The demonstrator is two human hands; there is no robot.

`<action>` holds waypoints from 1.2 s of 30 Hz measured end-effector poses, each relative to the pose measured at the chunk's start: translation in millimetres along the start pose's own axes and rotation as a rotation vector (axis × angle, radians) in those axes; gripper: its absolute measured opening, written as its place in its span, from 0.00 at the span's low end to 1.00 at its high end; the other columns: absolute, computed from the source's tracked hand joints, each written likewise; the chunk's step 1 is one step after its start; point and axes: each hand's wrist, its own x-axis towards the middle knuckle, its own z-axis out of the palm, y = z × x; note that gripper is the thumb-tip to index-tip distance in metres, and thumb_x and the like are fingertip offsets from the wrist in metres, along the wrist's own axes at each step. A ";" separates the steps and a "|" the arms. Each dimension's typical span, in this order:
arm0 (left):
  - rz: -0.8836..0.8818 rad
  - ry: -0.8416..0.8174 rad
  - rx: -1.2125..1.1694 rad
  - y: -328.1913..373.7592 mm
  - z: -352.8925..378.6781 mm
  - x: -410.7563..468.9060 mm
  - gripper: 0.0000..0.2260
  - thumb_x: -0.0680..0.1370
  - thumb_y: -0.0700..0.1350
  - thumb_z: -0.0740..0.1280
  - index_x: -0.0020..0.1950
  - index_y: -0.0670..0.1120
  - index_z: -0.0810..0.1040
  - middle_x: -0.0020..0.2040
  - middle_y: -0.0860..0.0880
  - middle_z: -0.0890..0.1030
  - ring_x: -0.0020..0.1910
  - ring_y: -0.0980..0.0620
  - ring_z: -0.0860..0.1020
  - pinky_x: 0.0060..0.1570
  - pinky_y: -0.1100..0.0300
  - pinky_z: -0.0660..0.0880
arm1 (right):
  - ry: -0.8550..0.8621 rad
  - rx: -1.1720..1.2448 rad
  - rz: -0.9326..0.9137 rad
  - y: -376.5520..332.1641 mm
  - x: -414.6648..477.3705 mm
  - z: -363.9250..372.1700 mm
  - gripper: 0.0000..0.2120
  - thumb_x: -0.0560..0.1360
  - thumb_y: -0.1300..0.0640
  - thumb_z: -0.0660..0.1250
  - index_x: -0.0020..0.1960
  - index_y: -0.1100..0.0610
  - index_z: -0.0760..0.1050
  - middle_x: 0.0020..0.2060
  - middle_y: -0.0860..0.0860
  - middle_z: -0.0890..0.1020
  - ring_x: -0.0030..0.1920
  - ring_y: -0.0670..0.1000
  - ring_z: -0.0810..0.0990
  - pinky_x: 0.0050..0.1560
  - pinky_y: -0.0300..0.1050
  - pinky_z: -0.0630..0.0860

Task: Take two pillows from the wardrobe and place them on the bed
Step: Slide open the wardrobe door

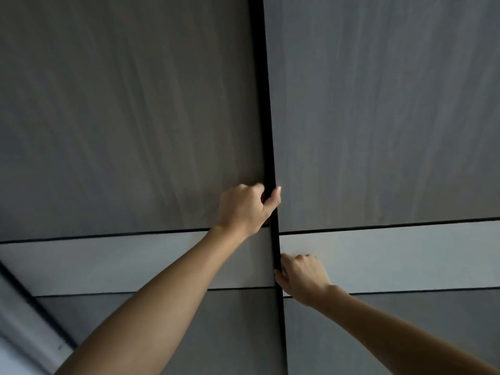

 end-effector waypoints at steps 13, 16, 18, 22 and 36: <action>-0.157 0.014 0.087 -59.9 -33.9 -31.8 0.24 0.78 0.58 0.58 0.28 0.45 0.62 0.23 0.46 0.69 0.25 0.38 0.71 0.26 0.53 0.68 | -0.038 0.085 -0.216 -65.7 29.0 22.7 0.11 0.76 0.51 0.58 0.51 0.58 0.70 0.44 0.57 0.83 0.42 0.63 0.80 0.36 0.48 0.66; -0.197 0.007 0.129 -81.1 -46.6 -39.5 0.24 0.78 0.59 0.56 0.28 0.45 0.63 0.22 0.46 0.69 0.24 0.40 0.69 0.26 0.54 0.68 | -0.066 0.081 -0.261 -87.8 38.5 27.9 0.11 0.76 0.51 0.58 0.52 0.57 0.70 0.47 0.58 0.83 0.45 0.63 0.80 0.38 0.49 0.67; -0.229 0.000 0.149 -97.1 -55.1 -44.1 0.24 0.78 0.59 0.56 0.28 0.46 0.62 0.23 0.47 0.69 0.25 0.41 0.68 0.27 0.54 0.67 | -0.097 0.062 -0.295 -103.0 43.2 31.1 0.12 0.76 0.50 0.58 0.54 0.57 0.69 0.49 0.58 0.82 0.47 0.63 0.80 0.39 0.49 0.67; -0.275 -0.003 0.165 -130.3 -73.6 -53.4 0.24 0.79 0.59 0.56 0.27 0.48 0.57 0.23 0.46 0.69 0.25 0.41 0.66 0.28 0.52 0.69 | -0.129 0.052 -0.345 -131.7 53.3 39.8 0.14 0.77 0.49 0.57 0.59 0.55 0.67 0.52 0.57 0.82 0.49 0.62 0.80 0.44 0.51 0.73; -0.199 0.015 0.317 -278.1 -153.8 -81.3 0.19 0.78 0.57 0.60 0.35 0.44 0.69 0.33 0.45 0.78 0.31 0.41 0.76 0.28 0.57 0.65 | -0.114 -0.003 -0.293 -276.2 99.7 70.1 0.16 0.77 0.49 0.57 0.62 0.53 0.66 0.57 0.55 0.81 0.51 0.61 0.80 0.48 0.51 0.73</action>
